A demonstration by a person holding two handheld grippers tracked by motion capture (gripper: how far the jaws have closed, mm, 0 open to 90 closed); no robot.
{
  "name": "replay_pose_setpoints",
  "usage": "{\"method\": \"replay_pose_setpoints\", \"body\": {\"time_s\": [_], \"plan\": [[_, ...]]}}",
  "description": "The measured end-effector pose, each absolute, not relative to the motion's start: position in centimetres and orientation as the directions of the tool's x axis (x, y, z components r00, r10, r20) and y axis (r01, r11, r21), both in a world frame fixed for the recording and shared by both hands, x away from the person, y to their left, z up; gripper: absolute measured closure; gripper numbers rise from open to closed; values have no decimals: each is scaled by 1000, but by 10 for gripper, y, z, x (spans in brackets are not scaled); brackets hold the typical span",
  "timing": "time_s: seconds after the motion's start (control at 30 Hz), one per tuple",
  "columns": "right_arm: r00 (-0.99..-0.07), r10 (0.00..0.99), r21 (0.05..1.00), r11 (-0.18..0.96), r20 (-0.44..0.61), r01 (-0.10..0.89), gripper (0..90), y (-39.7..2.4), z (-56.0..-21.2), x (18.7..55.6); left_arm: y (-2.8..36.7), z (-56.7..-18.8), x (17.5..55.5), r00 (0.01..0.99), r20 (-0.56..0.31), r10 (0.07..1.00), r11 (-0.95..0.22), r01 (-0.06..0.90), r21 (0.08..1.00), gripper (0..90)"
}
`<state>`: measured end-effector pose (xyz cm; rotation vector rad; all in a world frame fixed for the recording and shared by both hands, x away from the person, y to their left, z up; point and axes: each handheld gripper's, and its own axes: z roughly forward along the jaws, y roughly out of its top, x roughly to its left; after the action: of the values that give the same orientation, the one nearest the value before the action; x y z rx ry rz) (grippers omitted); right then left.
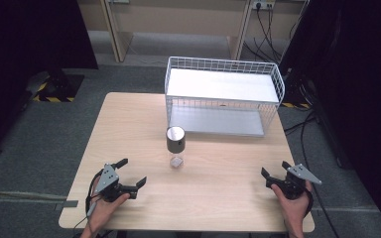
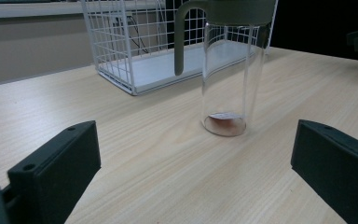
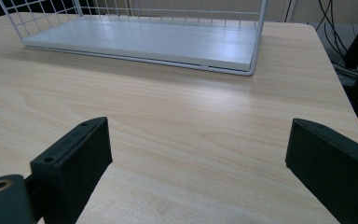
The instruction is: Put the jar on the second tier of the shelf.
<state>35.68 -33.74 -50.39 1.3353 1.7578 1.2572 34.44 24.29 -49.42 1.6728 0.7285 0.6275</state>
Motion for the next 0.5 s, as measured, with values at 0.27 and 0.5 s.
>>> {"method": "replay_pose_setpoints", "body": {"time_s": [0.27, 0.5], "plan": [[-321, 944, 923, 54, 77, 381, 71, -337, -504, 356, 241, -493, 344, 666, 32, 745, -155, 127, 980, 7], [-321, 944, 922, 56, 76, 383, 71, -337, -504, 357, 231, -493, 348, 686, 13, 728, -142, 132, 981, 9]]}}
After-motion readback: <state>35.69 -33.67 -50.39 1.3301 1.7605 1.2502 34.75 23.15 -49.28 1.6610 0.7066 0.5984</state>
